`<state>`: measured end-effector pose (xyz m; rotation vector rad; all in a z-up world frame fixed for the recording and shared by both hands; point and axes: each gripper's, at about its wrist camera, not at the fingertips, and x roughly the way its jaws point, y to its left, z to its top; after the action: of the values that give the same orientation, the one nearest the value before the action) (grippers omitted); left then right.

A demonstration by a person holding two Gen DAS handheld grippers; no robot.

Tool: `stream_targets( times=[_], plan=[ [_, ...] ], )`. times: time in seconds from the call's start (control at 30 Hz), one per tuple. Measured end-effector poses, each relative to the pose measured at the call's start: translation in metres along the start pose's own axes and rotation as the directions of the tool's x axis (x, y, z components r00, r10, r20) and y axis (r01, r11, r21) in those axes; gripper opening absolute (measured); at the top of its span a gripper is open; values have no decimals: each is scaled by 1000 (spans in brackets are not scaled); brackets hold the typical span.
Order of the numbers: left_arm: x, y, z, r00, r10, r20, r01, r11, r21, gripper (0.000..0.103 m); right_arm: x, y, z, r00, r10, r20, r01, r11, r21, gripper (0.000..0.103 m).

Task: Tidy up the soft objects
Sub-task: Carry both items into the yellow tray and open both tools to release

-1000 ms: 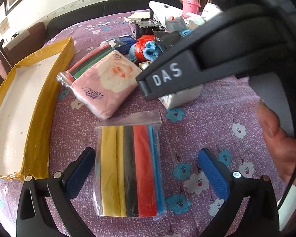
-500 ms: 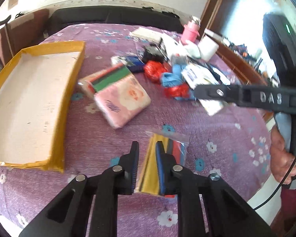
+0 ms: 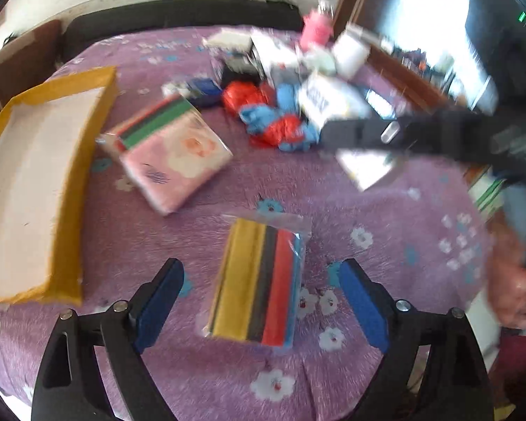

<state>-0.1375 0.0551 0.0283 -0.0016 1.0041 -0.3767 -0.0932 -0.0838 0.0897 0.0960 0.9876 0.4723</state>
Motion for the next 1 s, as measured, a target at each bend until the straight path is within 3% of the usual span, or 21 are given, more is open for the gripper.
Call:
stream_targets(
  times=[0.07,0.13,0.17,0.2,0.23,0.27,0.37,0.57,0.73,1.0],
  plan=[
    [21,-7,2,997,20,-73,-19,1000,20,90,-8,-2,-1,1000,-2,17,1,1000,4,56],
    [26,-20,3,996,65,-58,-60,995,74,88,-14,-4,-1,1000,-2,30,2,1000,6,57],
    [26,-23,4,996,78,-53,-74,994,81,79,-17,-5,-2,999,-5,36,5,1000,7,57],
    [26,-25,5,995,92,-46,-87,992,93,60,-20,-6,-2,999,-10,43,10,1000,9,57],
    [24,-26,5,994,97,-40,-93,990,103,50,-23,-7,-2,999,-10,49,10,1000,9,57],
    [22,-24,6,996,80,-40,-76,992,97,46,-25,-8,-2,999,-10,52,9,1000,9,57],
    [18,-7,8,999,-10,-37,10,1000,10,44,-26,-8,-2,998,-14,61,14,1000,9,57],
    [-22,38,16,996,-65,68,75,986,-148,44,-21,-2,3,998,-6,55,6,1000,0,57],
    [-67,93,37,983,-21,184,64,970,-234,45,-10,14,18,998,38,45,-37,999,-20,57],
    [-76,186,83,975,109,195,-36,938,-345,45,40,85,72,990,142,22,-139,985,-107,57]
  ],
)
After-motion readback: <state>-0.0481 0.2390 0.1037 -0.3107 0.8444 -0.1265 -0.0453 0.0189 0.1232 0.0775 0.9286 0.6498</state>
